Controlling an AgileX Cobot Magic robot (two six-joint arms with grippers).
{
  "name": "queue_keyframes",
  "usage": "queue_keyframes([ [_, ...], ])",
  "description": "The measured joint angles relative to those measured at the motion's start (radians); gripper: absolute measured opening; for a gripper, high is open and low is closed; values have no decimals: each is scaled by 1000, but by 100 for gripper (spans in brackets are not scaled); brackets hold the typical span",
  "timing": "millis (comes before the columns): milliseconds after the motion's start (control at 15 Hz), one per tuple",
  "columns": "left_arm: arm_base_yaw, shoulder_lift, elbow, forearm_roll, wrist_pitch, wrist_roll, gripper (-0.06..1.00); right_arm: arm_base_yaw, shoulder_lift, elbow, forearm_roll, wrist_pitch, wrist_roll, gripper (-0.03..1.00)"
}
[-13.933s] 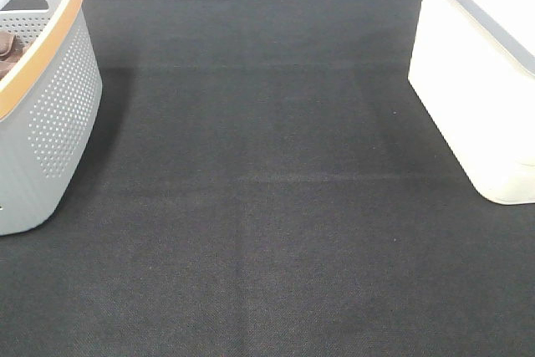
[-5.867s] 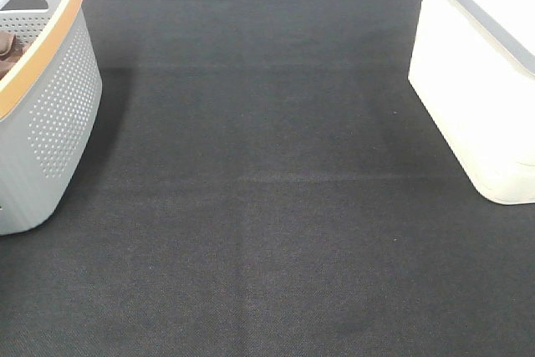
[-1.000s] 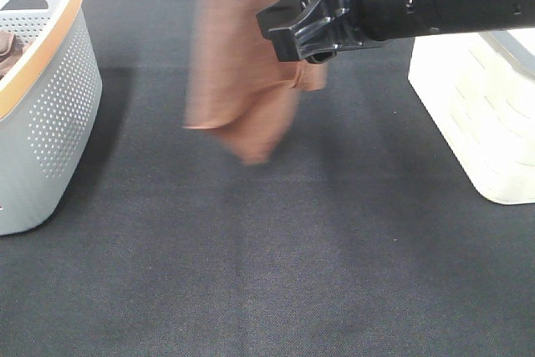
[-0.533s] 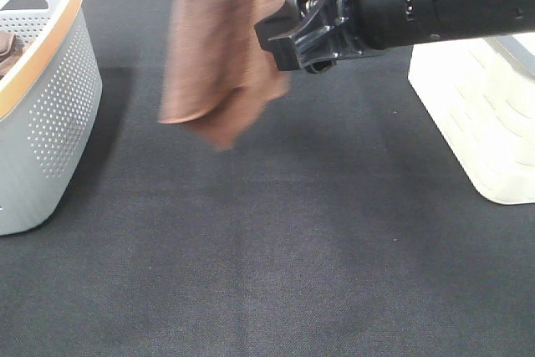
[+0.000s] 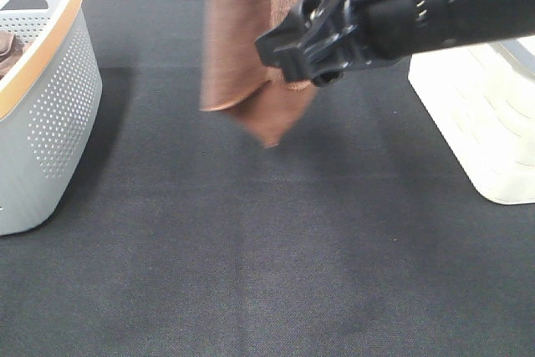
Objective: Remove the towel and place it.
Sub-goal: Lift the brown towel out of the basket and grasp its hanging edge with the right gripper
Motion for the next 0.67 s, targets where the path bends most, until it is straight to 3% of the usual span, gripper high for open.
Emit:
queue_keyframes([
  [200, 0, 0, 0, -25, 7, 0, 0, 0, 21, 0, 78, 9, 1, 57],
  [667, 0, 0, 0, -33, 19, 0, 0, 0, 115, 0, 89, -55, 1, 57],
])
